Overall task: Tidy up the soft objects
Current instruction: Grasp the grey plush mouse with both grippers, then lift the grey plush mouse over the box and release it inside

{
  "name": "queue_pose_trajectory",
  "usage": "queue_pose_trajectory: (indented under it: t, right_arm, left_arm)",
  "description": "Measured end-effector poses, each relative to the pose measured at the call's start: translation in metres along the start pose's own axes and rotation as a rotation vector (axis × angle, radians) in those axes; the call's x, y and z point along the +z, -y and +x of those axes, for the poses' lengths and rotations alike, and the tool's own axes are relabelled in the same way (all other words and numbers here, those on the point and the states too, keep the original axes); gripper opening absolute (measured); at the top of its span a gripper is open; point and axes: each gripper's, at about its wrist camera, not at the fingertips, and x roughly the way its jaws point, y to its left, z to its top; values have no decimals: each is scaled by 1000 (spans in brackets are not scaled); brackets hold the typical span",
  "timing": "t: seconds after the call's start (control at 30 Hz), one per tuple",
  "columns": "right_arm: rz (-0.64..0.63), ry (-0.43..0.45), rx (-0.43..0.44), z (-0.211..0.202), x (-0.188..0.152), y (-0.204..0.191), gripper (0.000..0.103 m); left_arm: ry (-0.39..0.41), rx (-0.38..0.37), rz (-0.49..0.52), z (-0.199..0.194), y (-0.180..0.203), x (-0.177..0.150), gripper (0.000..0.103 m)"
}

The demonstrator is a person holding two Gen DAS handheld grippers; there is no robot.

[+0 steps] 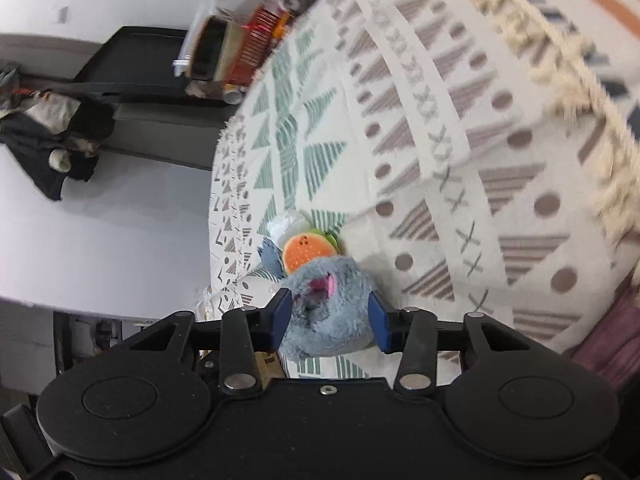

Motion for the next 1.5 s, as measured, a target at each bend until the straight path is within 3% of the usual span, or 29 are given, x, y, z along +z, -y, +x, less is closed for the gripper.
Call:
queue_pose_trajectory:
  t: [0.07,0.13,0.3,0.67,0.7,0.77,0.97,1.13,1.2,1.3,1.5]
  right_arm:
    - [30,-5,-14,6,-1,4,39]
    - [44,9,-30,8,-1,5,39]
    - [86,17,-55,23,-1,10,39]
    - [123,-28,-94,53,2,15,39]
    - [123,-29,-96,55,2,14,39]
    - [112,-32,-85,59,3,10,39]
    - [73,-65,-76,69,0,3,39]
    - [50,-66,-67,69,-5,0,39]
    - [27,-73,-51,68,-7,-2,30]
    - [-16,-67,-21,60,-11,-9,24]
    - [-124,-34,53,39,-23,-30,21]
  left_arm:
    - [-18,-12,-18,8,-1,0,70]
    - [-31,-22,-23,15,-2,0,68]
    - [-63,-15,11,37,2,0,67]
    - [-103,-33,-17,74,-3,0,67]
    - [-103,-35,-26,76,-4,1,65]
    - [-100,-64,-41,78,-6,1,51]
    - [-103,-102,-55,74,-10,3,41]
    - [-113,-139,-84,64,-19,1,38]
    - [-111,-148,-94,57,-21,-1,38]
    - [-88,-145,-83,45,-22,0,38]
    - [-29,-165,-92,15,-32,6,38]
